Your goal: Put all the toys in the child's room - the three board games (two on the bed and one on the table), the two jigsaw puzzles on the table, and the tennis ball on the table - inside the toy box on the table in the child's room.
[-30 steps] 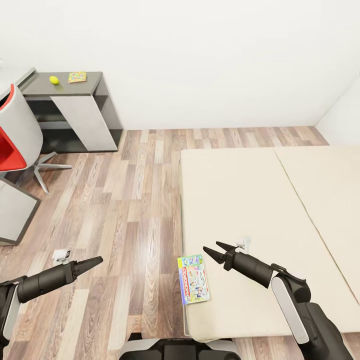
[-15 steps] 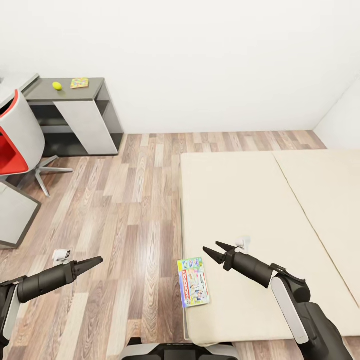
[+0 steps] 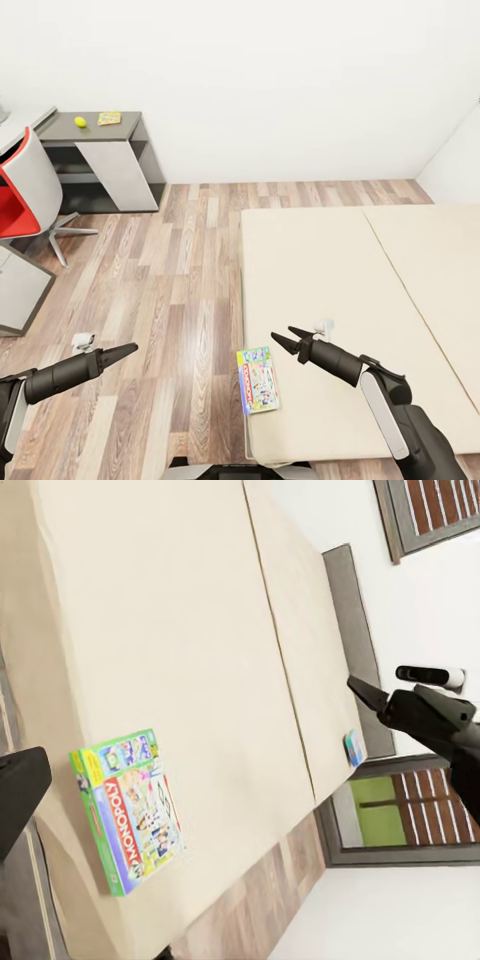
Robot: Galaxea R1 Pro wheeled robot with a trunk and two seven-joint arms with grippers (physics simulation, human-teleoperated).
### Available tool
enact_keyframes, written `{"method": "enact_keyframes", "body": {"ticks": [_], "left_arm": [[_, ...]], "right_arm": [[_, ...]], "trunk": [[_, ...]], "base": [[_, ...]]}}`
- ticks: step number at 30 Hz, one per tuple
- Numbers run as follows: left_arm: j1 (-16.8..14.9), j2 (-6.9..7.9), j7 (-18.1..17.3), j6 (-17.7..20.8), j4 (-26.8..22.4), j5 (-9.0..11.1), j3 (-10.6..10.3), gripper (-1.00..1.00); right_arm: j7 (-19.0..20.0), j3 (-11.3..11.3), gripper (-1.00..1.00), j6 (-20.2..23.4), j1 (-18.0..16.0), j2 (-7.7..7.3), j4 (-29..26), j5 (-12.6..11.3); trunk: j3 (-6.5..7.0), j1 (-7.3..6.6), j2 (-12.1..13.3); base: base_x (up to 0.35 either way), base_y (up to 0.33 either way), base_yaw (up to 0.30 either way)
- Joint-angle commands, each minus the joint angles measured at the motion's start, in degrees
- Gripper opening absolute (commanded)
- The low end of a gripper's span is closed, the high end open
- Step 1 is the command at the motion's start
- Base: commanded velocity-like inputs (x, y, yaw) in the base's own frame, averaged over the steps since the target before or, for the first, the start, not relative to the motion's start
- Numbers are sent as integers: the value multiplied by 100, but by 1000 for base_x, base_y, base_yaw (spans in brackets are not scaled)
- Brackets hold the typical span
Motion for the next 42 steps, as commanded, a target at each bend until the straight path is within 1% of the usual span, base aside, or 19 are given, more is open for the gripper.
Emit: {"method": "enact_keyframes", "body": {"ticks": [1, 5, 13, 19, 26, 33, 35, 38, 42], "left_arm": [[-3, 1, 15, 60, 5, -1, 0, 100], [-3, 1, 232, 60, 93, -5, -5, 100], [-9, 1, 548, 60, 311, -12, 5, 100], [-11, 1, 698, 59, 365, -15, -3, 100], [-11, 1, 774, 58, 380, -15, -7, 100], [-11, -7, 948, 60, 400, -16, -7, 100], [-11, -9, 986, 60, 403, -16, -7, 100], [-11, -14, 1081, 60, 407, -16, -60, 100], [-11, -10, 1131, 54, 411, -11, -203, 100]], "right_arm": [[-7, -2, 100, 8, -3, -4, 40, -47], [-6, -15, 100, -168, -3, -4, 236, -47], [-5, -19, 100, -280, -3, 0, 456, -58], [-14, -21, 100, -305, -3, -1, 679, -57], [-40, -21, 100, -342, 0, -6, 965, -49], [-60, -21, 100, -685, 4, -4, 1271, -52], [-63, -21, 100, -720, 6, -7, 1355, -53], [-67, -21, 100, -765, -3, -14, 1539, -54], [-77, -21, 100, -820, -15, -10, 1691, -49]], "trunk": [[2, 3, -9], [39, 3, -9], [113, 3, -9], [169, 3, -9], [234, 3, -9], [299, 3, -9], [318, 3, -9], [345, 3, -9], [383, 3, -9]], "base": [[0, 0, 0], [0, 0, 0], [0, 0, 0], [0, 0, 0], [0, 0, 0], [0, 0, 0], [0, 0, 0], [0, 0, 0], [0, 0, 0]]}}
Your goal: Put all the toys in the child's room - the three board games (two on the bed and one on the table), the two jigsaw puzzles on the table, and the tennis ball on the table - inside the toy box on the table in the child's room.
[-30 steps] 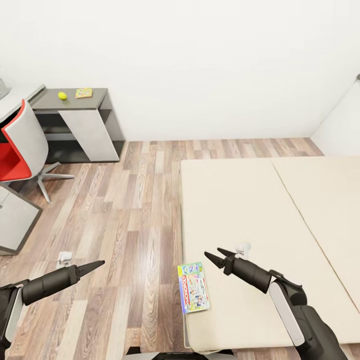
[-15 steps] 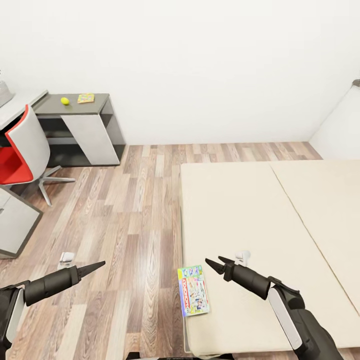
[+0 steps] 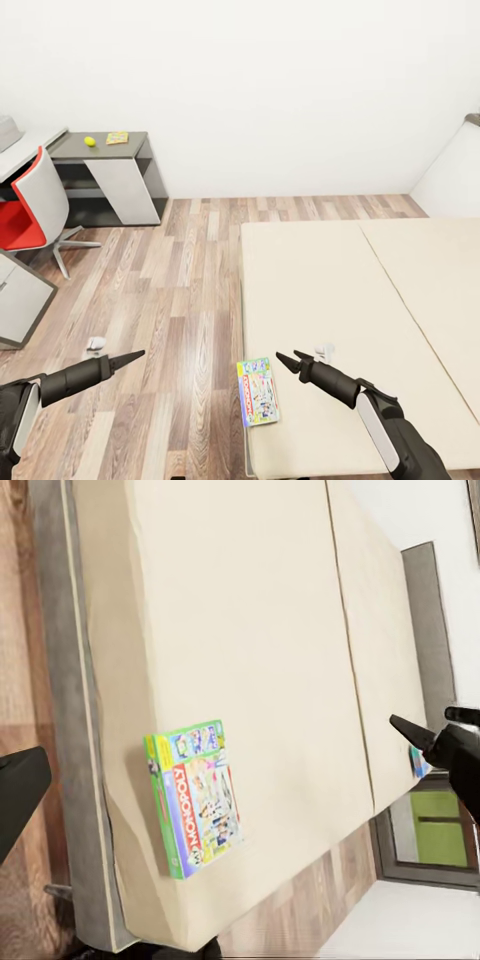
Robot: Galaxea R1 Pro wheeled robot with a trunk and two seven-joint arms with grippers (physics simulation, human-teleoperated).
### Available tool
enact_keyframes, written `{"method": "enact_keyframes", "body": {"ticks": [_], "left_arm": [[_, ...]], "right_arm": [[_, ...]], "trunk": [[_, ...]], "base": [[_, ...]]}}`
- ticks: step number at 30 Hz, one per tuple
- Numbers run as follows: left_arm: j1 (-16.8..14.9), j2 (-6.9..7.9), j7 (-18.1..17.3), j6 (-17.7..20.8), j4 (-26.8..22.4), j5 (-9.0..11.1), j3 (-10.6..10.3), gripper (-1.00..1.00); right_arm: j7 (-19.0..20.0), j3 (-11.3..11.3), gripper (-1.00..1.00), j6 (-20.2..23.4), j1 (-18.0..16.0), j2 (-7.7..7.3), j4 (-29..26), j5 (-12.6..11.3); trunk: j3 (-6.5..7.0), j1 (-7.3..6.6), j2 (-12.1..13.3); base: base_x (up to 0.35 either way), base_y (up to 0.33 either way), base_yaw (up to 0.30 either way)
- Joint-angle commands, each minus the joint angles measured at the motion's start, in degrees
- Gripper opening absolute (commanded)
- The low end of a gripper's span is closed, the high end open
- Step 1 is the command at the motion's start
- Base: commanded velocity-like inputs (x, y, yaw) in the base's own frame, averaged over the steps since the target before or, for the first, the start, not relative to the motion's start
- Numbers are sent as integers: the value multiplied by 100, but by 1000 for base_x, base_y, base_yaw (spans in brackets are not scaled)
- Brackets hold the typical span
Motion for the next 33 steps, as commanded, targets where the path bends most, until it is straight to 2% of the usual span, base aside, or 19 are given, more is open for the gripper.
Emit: {"method": "enact_keyframes", "body": {"ticks": [1, 8, 13, 18, 33], "left_arm": [[-3, 1, -7, 57, 0, 14, -20, 100], [-3, 3, 59, 55, 12, 11, -103, 100], [-3, -2, 267, 54, 15, 15, -122, 100], [-3, -12, 495, 54, 18, 17, -126, 100], [-12, -33, 837, 42, 81, 11, -129, 100]], "right_arm": [[-1, 1, 100, 29, -6, -3, 22, -54], [-6, 1, 100, -56, -46, -27, 267, -58], [-18, 1, 100, -72, -64, -23, 416, -55], [-99, 1, 100, -76, -72, -33, 460, -54], [-450, 1, 100, -78, -112, -47, 540, -52]], "trunk": [[2, 3, -9], [67, 3, -9], [114, 3, -9], [162, 3, -9], [303, 3, -9]], "base": [[0, 0, 0], [0, 0, 0], [0, 0, 0], [0, 0, 0], [0, 0, 0]]}}
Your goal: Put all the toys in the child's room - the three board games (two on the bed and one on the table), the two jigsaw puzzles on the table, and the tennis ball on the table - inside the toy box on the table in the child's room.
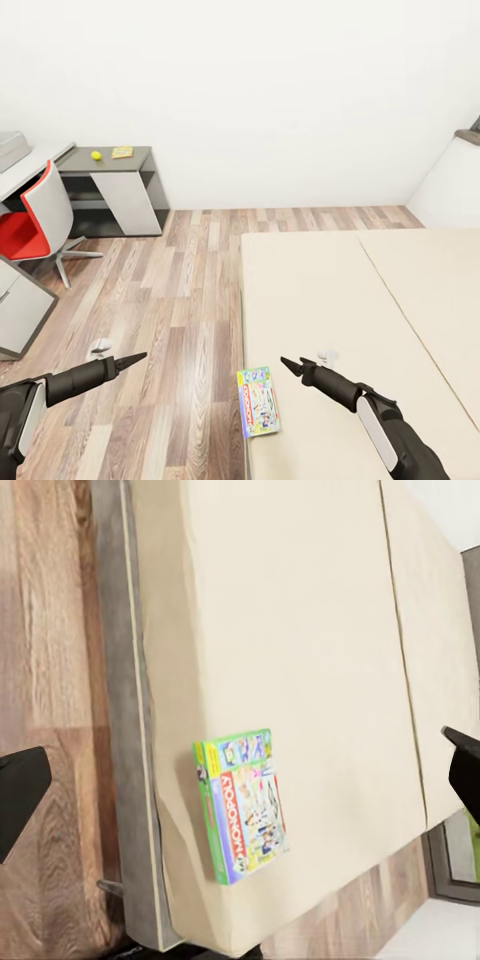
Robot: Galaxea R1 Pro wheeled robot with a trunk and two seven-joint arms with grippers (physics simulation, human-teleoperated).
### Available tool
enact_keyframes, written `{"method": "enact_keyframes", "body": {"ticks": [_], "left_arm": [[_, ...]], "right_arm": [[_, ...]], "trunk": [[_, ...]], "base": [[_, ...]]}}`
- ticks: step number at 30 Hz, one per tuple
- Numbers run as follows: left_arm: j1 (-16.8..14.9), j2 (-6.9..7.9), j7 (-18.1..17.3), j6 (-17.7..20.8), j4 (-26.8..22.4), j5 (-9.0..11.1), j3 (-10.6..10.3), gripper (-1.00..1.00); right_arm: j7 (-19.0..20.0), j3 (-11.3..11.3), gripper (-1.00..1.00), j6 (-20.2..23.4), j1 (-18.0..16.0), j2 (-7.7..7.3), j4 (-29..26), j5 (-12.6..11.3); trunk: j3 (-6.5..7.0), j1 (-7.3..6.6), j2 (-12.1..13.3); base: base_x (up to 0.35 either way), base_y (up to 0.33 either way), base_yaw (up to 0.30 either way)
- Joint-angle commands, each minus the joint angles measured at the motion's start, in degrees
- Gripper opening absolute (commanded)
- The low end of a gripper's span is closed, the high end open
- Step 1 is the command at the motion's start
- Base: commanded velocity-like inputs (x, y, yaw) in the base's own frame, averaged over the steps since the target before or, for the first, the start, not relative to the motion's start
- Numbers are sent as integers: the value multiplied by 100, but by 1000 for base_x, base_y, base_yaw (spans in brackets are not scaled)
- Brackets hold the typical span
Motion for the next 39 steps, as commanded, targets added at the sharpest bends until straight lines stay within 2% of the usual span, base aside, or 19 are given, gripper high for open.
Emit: {"method": "enact_keyframes", "body": {"ticks": [1, 8, 11, 12, 15, 16, 18, 19, 22, 23, 26, 27, 31, 32, 34, 36, 39], "left_arm": [[-7, 2, 48, 51, 16, 23, 3, 100], [-24, -8, 580, -42, 141, 22, 3, 100], [-35, -47, 1020, -113, 218, 26, -19, 100], [-39, -94, 1255, -170, 266, 27, -86, 100], [-43, -181, 1610, -288, 367, 25, -287, 100], [-45, -226, 1868, -391, 472, 27, -473, 100], [-45, -255, 2158, -516, 628, 31, -670, 100], [-46, -277, 2477, -664, 823, 34, -843, 100], [-47, -297, 2969, -919, 1147, 45, -1022, 100], [-47, -312, 3275, -1088, 1362, 49, -1095, 100], [-47, -357, 3662, -1345, 1700, 53, -1159, 100], [-47, -394, 3862, -1522, 1949, 51, -1184, 100], [-47, -436, 4136, -1911, 2460, 44, -1213, 100], [-47, -446, 4214, -2109, 2720, 42, -1221, 100], [-47, -453, 4264, -2307, 2977, 41, -1231, 100], [-47, -457, 4296, -2508, 3234, 40, -1239, 100], [-47, -462, 4335, -2953, 3722, 38, -1248, 100]], "right_arm": [[-17, 1, 100, 50, -3, -9, -2, -57], [-83, -1, 100, 56, -6, -31, 34, -62], [-117, 0, 100, 60, -64, -41, 158, -64], [-137, 0, 100, 64, -133, -45, 243, -63], [-180, 2, 100, 81, -234, -50, 392, -50], [-227, 5, 100, 91, -278, -58, 509, -25], [-287, 7, 100, 98, -306, -64, 637, 20], [-349, 13, 100, 99, -324, -79, 763, 88], [-439, 39, 100, 100, -335, -102, 918, 238], [-507, 50, 100, 101, -319, -108, 983, 366], [-640, 59, 100, 95, -288, -111, 1054, 598], [-769, 60, 100, 83, -279, -112, 1107, 767], [-1047, 52, 100, 50, -261, -116, 1283, 1045], [-1148, 49, 100, -3, -202, -118, 1390, 1129], [-1214, 44, 100, -129, -91, -120, 1487, 1187], [-1259, 40, 100, -342, 52, -121, 1563, 1221], [-1304, 24, 100, -891, 384, -130, 1663, 1247]], "trunk": [[1, 3, -9], [67, 3, -9], [95, 3, -9], [105, 3, -9], [133, 3, -9], [142, 3, -9], [161, 3, -9], [171, 3, -9], [199, 3, -9], [208, 3, -9], [237, 3, -9], [246, 3, -9], [284, 3, -9], [293, 3, -9], [312, 3, -9], [331, 3, -9], [359, 3, -9]], "base": [[0, 0, 0], [0, 0, 0], [0, 0, 0], [0, 0, 0], [0, 0, 0], [0, 0, 0], [0, 0, 0], [0, 0, 0], [0, 0, 0], [0, 0, 0], [0, 0, 0], [0, 0, 0], [0, 0, 0], [0, 0, 0], [0, 0, 0], [0, 0, 0], [0, 0, 0]]}}
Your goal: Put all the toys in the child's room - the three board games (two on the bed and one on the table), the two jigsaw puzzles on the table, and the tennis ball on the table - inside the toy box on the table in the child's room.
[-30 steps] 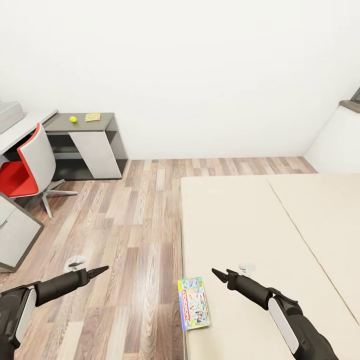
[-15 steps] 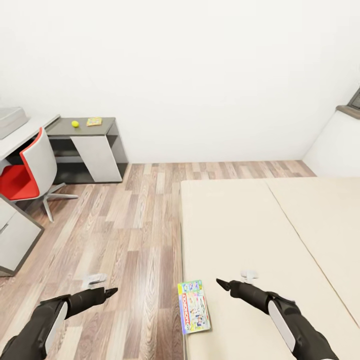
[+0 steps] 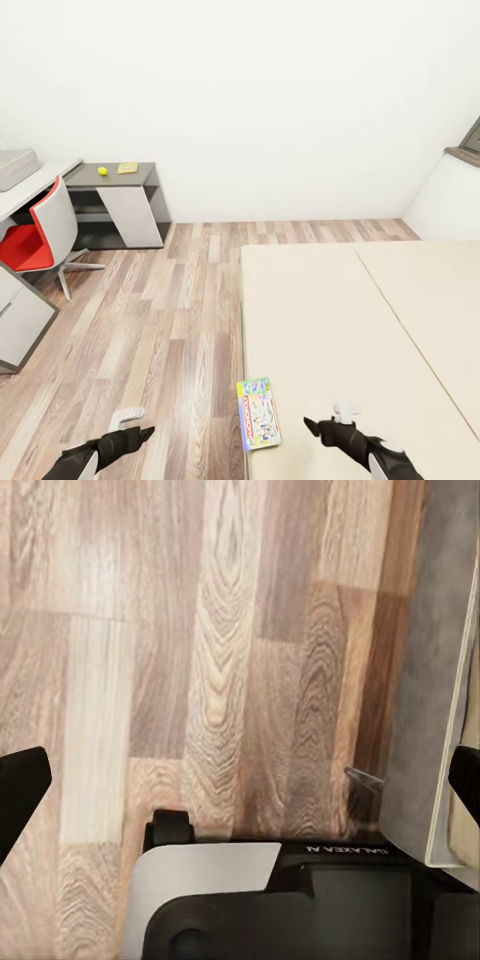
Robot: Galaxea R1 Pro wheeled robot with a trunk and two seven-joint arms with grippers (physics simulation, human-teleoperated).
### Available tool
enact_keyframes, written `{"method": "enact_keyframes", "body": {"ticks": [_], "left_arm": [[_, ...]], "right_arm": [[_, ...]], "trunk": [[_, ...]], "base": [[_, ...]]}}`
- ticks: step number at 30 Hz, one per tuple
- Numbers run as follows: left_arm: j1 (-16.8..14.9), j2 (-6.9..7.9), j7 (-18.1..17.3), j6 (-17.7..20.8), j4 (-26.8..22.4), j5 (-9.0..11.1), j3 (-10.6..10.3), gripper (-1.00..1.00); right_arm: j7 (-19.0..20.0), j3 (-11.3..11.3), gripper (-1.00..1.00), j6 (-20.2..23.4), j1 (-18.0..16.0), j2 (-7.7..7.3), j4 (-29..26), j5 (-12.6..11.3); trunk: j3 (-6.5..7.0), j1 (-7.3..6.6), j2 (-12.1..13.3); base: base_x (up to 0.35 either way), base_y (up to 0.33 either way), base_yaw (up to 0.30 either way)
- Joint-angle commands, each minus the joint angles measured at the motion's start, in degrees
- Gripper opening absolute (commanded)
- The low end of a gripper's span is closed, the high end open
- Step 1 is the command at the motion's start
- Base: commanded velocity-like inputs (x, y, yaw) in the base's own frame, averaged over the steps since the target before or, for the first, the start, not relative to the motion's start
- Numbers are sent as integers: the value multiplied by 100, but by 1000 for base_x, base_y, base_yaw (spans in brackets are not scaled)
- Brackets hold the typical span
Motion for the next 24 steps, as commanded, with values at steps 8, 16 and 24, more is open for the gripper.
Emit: {"method": "enact_keyframes", "body": {"ticks": [8, 16, 24], "left_arm": [[9, 1, 121, -766, 635, 34, 38, 100], [39, 22, 247, -895, 725, 46, 50, 100], [60, 68, 264, -921, 799, 52, 63, 100]], "right_arm": [[-23, -74, 100, -746, 583, -52, 125, -81], [-23, -103, 100, -1297, 674, -104, 488, -111], [-23, -105, 100, -1761, 690, -109, 759, -117]], "trunk": [[67, 4, -10], [142, 4, -10], [218, 4, -10]], "base": [[0, 0, 0], [0, 0, 0], [0, 0, 0]]}}
